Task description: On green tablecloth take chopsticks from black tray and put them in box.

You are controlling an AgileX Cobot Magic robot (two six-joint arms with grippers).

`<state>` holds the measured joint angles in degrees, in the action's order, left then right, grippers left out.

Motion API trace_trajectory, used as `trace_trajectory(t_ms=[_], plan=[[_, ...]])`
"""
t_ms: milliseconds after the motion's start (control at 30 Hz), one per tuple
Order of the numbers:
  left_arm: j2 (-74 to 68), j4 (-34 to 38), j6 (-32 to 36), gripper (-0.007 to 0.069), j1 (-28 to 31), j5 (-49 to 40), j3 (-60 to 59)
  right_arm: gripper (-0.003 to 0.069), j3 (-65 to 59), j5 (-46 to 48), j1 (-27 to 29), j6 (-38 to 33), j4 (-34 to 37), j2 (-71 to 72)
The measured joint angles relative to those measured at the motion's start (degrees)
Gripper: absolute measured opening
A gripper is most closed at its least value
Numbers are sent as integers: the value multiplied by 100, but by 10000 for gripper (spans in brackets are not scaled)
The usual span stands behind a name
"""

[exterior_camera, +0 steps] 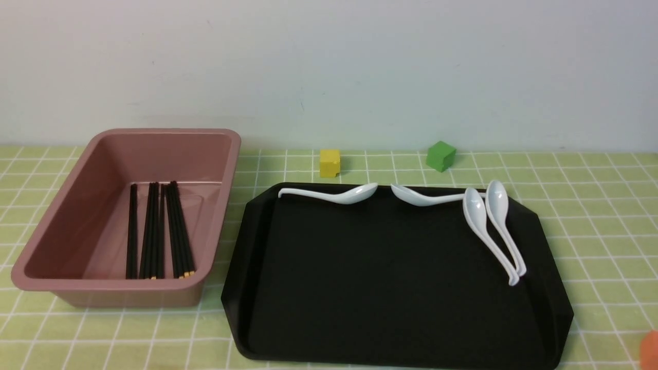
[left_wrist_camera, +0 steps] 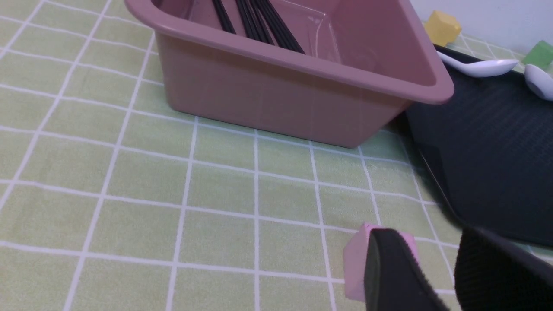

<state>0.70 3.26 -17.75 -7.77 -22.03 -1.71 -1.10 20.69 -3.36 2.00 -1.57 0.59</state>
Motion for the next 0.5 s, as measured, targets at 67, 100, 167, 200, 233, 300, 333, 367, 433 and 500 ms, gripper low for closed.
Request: trace_trajectory(t_ms=[67,100,167,200,233,300,333,367,433,500], plan=[[0,0,0,239,0,0,0,66,0,4,0,0,0,0],[0,0,0,239,0,0,0,68,0,4,0,0,0,0],[0,0,0,239,0,0,0,71,0,4,0,0,0,0],[0,0,0,239,0,0,0,73,0,4,0,0,0,0],[0,0,0,239,0,0,0,74,0,7,0,0,0,0],[0,0,0,239,0,0,0,76,0,7,0,0,0,0],[0,0,0,239,0,0,0,78,1,12,0,0,0,0],[0,0,0,239,0,0,0,80,1,11,0,0,0,0],[0,0,0,239,0,0,0,82,1,11,0,0,0,0],[0,0,0,239,0,0,0,83,1,11,0,0,0,0]])
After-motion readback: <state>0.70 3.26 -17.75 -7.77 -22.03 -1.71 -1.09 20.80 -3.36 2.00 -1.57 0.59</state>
